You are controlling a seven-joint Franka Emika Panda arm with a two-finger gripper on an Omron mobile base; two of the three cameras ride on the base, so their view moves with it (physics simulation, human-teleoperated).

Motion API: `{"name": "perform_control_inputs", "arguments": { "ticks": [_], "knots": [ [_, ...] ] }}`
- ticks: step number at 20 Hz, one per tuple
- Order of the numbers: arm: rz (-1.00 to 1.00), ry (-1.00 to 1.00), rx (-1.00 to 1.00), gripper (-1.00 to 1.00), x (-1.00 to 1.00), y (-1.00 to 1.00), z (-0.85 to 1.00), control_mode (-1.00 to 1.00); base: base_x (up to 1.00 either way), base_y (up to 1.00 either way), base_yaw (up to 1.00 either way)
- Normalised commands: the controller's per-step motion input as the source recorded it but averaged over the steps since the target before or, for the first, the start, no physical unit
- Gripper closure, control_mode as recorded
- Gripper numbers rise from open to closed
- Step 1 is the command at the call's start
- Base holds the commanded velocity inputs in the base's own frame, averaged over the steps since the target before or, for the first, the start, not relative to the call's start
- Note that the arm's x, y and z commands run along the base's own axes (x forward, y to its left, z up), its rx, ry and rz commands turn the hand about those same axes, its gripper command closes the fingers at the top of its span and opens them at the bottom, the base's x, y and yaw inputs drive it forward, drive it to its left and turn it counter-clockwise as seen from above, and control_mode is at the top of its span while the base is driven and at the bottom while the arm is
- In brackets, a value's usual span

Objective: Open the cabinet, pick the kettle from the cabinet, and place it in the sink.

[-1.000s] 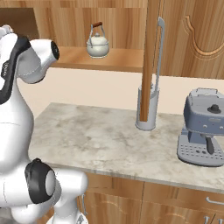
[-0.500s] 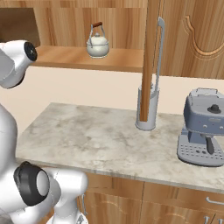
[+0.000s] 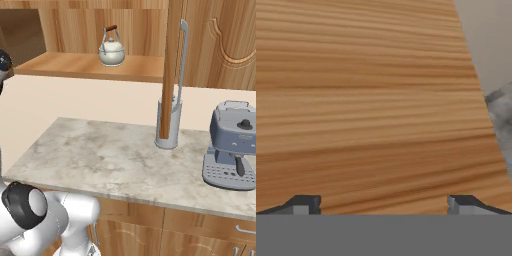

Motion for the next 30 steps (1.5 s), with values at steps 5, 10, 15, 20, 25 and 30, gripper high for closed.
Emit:
{"name": "perform_control_inputs", "arguments": {
  "ticks": [5,10,15,20,25,30],
  "knots": [
    [-0.18,0.10,-0.11,-1.00,0.00,0.21,-0.05,-1.00,0.00,0.00,0.00],
    [-0.15,0.13,-0.06,-1.00,0.00,0.00,-0.01,-1.00,0.00,0.00,0.00],
    [-0.17,0.22,-0.08,-1.00,0.02,-0.28,-0.07,-1.00,0.00,0.00,0.00],
    [-0.12,0.12,-0.07,-1.00,0.00,-0.57,-0.03,-1.00,0.00,0.00,0.00],
    [-0.03,0.01,-0.04,-1.00,-0.04,-0.58,0.00,-1.00,0.00,0.00,0.00],
    [0.00,-0.02,-0.04,-1.00,-0.02,-0.57,0.00,-1.00,0.00,0.00,0.00]
  ]
}}
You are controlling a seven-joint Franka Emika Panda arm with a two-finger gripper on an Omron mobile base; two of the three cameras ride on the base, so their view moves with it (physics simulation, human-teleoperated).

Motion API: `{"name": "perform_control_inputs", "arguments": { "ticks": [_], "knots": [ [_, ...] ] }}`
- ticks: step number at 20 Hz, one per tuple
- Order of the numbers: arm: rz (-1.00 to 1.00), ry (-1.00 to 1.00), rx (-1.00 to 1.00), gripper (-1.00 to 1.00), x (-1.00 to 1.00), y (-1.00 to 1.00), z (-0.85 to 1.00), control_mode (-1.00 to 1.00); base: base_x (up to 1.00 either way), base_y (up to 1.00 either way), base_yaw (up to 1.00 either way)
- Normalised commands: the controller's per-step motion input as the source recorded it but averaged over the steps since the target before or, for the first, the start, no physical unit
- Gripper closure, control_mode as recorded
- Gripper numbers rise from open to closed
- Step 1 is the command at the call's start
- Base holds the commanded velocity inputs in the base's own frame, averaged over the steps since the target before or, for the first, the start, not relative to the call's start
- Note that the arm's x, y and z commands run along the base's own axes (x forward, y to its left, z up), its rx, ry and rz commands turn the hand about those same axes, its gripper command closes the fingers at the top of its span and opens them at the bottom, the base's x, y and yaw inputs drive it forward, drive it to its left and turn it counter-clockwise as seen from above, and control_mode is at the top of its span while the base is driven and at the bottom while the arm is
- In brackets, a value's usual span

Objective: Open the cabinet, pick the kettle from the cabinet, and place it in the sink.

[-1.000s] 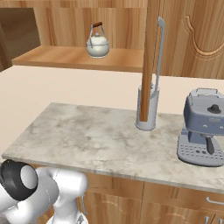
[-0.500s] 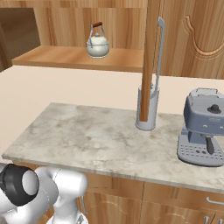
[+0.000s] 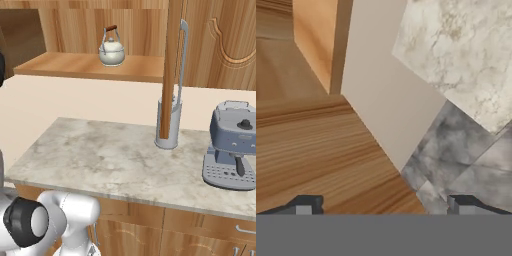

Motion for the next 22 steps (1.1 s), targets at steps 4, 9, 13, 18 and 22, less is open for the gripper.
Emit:
{"name": "perform_control_inputs", "arguments": {
  "ticks": [4,9,13,18,22],
  "knots": [
    [0.03,-0.06,-0.10,-1.00,0.00,-0.49,0.00,-1.00,0.00,0.00,0.00],
    [0.03,-0.10,-0.18,-1.00,0.03,-0.38,0.00,-1.00,0.00,0.00,0.00],
    [0.03,-0.15,-0.25,-1.00,0.06,-0.32,-0.01,-1.00,0.00,0.00,0.00],
    [0.04,-0.22,-0.29,-1.00,0.06,-0.31,-0.04,-1.00,0.00,0.00,0.00],
    [0.04,-0.29,-0.29,-1.00,0.03,-0.35,-0.04,-1.00,0.00,0.00,0.00]
  ]
}}
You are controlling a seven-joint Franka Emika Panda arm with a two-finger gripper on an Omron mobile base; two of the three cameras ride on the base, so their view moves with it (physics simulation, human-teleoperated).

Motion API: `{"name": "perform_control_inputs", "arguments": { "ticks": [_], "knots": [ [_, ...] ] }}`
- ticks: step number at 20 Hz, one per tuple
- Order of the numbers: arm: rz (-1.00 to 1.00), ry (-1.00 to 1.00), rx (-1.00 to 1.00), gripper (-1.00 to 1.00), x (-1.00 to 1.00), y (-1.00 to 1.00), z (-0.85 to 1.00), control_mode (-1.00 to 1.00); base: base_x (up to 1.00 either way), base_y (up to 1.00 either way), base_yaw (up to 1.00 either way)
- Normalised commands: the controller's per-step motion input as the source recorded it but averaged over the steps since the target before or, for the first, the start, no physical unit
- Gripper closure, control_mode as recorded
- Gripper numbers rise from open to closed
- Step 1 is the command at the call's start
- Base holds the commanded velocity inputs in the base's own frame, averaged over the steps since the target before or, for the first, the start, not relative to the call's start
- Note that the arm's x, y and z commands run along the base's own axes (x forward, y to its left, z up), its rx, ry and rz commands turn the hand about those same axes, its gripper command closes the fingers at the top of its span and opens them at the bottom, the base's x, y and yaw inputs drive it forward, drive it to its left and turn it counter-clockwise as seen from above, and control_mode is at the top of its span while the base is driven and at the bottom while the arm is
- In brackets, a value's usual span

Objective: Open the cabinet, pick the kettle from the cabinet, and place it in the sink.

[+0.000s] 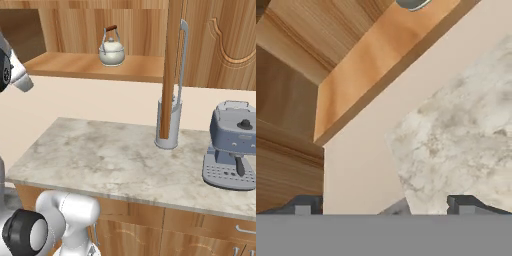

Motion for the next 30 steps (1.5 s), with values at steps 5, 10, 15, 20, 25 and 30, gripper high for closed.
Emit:
{"name": "perform_control_inputs", "arguments": {
  "ticks": [5,10,15,20,25,30],
  "knots": [
    [0.03,-0.27,-0.29,-1.00,0.04,-0.37,-0.03,-1.00,0.00,0.00,0.00],
    [0.00,-0.24,-0.30,-1.00,0.08,-0.34,-0.01,-1.00,0.00,0.00,0.00],
    [0.00,-0.07,-0.32,-1.00,0.19,-0.29,0.00,-1.00,0.00,0.00,0.00],
    [0.00,0.00,-0.27,-1.00,0.22,-0.31,0.02,-1.00,0.00,0.00,0.00],
    [0.00,0.00,-0.17,-1.00,0.24,-0.26,0.10,-1.00,0.00,0.00,0.00],
    [0.00,0.00,-0.03,-1.00,0.26,-0.26,0.05,-1.00,0.00,0.00,0.00]
  ]
}}
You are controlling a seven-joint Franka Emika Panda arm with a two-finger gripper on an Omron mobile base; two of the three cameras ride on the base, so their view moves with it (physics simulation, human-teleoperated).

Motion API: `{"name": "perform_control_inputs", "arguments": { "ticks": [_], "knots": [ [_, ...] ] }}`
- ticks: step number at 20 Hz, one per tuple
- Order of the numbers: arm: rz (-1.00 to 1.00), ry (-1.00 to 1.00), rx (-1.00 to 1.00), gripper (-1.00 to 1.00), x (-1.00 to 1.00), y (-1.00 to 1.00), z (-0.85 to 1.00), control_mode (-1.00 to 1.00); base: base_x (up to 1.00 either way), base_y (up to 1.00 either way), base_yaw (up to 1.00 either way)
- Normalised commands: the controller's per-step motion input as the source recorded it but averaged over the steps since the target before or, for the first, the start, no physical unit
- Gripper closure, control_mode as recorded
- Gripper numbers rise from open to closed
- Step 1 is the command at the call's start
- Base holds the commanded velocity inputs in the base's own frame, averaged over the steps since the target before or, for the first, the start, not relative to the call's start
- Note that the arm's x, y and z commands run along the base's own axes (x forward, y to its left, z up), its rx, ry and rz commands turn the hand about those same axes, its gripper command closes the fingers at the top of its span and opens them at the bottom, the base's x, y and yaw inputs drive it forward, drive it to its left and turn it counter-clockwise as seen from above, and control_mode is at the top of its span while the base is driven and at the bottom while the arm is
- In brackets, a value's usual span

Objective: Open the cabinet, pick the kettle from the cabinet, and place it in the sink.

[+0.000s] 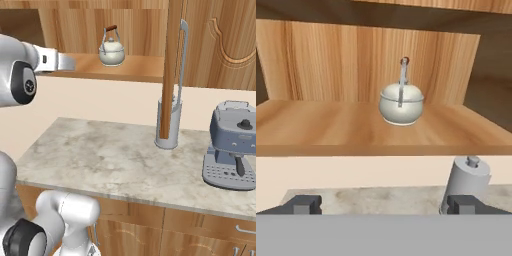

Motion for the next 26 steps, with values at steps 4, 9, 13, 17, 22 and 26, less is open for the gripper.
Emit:
{"name": "perform_control_inputs", "arguments": {
  "ticks": [4,9,13,17,22,26],
  "knots": [
    [0.00,0.00,0.00,-1.00,0.33,-0.19,0.01,-1.00,0.00,0.00,0.00],
    [0.00,0.00,0.00,-1.00,0.36,-0.21,0.07,-1.00,0.00,0.00,0.00],
    [0.00,0.00,0.00,-1.00,0.38,-0.20,0.08,-1.00,0.00,0.00,0.00],
    [0.00,-0.08,0.00,-1.00,0.31,-0.16,0.01,-1.00,0.00,0.00,0.00],
    [0.00,-0.10,0.00,-1.00,0.26,-0.12,0.04,-1.00,0.00,0.00,0.00],
    [0.00,-0.02,0.00,-1.00,0.26,-0.14,0.11,-1.00,0.00,0.00,0.00]
  ]
}}
